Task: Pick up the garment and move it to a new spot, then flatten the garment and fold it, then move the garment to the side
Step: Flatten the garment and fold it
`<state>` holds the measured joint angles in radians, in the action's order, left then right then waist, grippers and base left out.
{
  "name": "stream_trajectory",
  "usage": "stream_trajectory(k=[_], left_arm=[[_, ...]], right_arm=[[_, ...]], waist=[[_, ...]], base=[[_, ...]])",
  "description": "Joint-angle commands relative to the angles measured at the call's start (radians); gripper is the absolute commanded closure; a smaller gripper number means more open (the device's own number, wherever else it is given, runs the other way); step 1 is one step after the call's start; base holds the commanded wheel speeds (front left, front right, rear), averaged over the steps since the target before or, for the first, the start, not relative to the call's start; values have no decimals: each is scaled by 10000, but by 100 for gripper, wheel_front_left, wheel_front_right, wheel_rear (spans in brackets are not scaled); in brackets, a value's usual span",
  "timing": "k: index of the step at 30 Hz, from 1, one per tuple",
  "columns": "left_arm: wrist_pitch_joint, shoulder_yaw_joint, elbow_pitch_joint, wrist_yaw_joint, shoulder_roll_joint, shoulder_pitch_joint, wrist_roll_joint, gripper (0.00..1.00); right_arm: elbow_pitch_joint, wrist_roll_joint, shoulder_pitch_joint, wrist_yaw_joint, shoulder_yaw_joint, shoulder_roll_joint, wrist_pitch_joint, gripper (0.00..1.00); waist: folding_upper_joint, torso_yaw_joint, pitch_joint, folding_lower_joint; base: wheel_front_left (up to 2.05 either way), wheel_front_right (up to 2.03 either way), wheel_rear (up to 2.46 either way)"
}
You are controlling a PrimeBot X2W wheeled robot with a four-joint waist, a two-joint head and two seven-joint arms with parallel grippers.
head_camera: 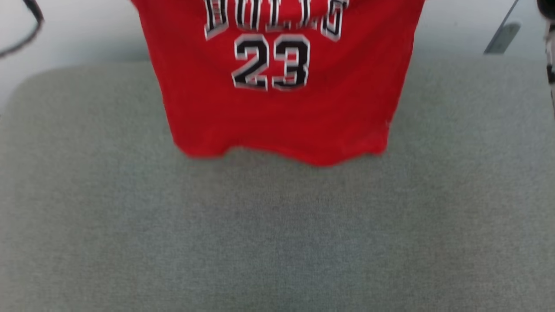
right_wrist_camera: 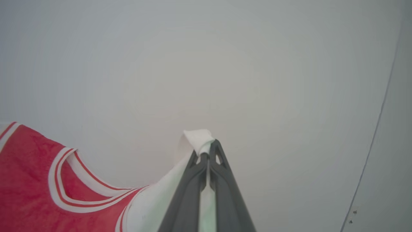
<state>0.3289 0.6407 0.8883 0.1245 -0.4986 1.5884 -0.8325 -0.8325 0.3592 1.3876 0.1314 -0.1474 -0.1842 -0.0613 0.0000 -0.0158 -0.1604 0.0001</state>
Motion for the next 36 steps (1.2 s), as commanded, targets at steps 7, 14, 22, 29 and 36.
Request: stream_trajectory(k=[7,14,22,29,36], left_arm=[[-2190,-318,555,3,296,1683,455,100],[-4004,-199,494,53,470,2016,197,100],[-3978,1235,-98,58,73,769,-725,100],[-3354,2617,-981,59,-404,-644,-1765,100],[-3078,3810,-2145,59,-1253,-2587,-2747,100]], right_arm=[[-977,-1928,1748,-15,197,121,2663,100],[-1328,-4012,2591,-15,641,200,3244,100],[-1257,-4577,1802,-15,975,406,3277,100],[-1320,-3616,306,-15,91,160,3266,100],[-681,-1674,-2146,-16,-1842,-581,3260,100]], waist=[[0,14,-2519,-1],[0,399,-3861,-1],[0,752,-4185,-1],[0,856,-3033,-1],[0,804,-1394,-1]], base=[[0,0,0],[0,0,0],[0,0,0],[0,0,0],[0,0,0]])
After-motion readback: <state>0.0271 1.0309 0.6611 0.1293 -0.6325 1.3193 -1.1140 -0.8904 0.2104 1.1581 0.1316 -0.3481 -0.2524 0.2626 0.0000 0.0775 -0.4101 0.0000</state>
